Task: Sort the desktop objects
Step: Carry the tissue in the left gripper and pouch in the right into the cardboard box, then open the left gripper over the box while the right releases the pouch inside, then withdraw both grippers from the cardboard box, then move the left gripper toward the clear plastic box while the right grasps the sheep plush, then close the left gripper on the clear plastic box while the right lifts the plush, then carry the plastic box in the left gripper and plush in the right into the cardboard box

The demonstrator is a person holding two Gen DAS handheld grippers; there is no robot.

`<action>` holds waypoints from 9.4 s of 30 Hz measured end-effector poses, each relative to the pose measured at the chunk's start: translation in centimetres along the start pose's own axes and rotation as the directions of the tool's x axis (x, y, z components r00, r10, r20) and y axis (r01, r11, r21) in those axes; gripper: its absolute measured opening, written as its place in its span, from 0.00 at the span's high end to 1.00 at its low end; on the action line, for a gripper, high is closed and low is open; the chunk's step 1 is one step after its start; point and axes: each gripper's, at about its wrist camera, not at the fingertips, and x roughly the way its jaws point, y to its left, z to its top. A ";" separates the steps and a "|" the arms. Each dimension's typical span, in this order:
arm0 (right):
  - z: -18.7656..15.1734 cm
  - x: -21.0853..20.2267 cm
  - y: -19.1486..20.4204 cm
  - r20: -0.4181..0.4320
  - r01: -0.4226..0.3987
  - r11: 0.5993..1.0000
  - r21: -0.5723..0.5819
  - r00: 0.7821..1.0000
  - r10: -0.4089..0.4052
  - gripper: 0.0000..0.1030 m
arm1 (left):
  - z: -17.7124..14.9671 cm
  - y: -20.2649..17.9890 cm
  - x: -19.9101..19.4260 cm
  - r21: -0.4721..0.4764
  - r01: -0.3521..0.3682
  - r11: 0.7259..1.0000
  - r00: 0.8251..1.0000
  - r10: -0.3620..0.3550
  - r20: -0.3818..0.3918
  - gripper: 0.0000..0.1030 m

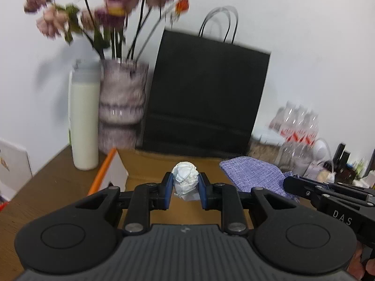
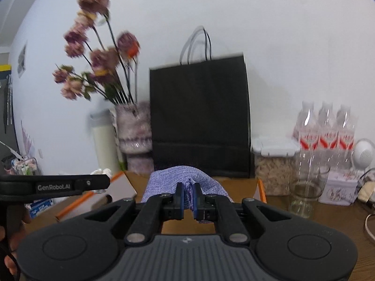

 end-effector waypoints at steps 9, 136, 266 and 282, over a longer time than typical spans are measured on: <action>-2.2 3.1 -0.1 -0.137 -0.005 1.000 -0.004 0.991 0.005 0.94 | -1.7 1.1 3.8 -0.008 -0.046 0.999 0.987 0.045 -0.157 0.77; -12.0 -16.8 7.5 -0.173 0.150 0.989 0.013 0.974 -0.146 0.00 | -10.5 7.4 -17.2 0.037 -0.189 0.981 0.981 0.190 -0.031 0.00; -0.4 3.8 3.8 0.010 0.067 0.991 -0.115 0.998 -0.066 0.05 | 0.7 3.1 1.4 0.047 -0.049 0.998 0.996 0.045 0.071 0.36; -2.9 7.6 2.8 -0.169 0.040 0.993 -0.113 0.984 -0.059 0.05 | -1.4 3.3 5.6 0.093 -0.042 0.995 0.996 0.049 -0.070 0.36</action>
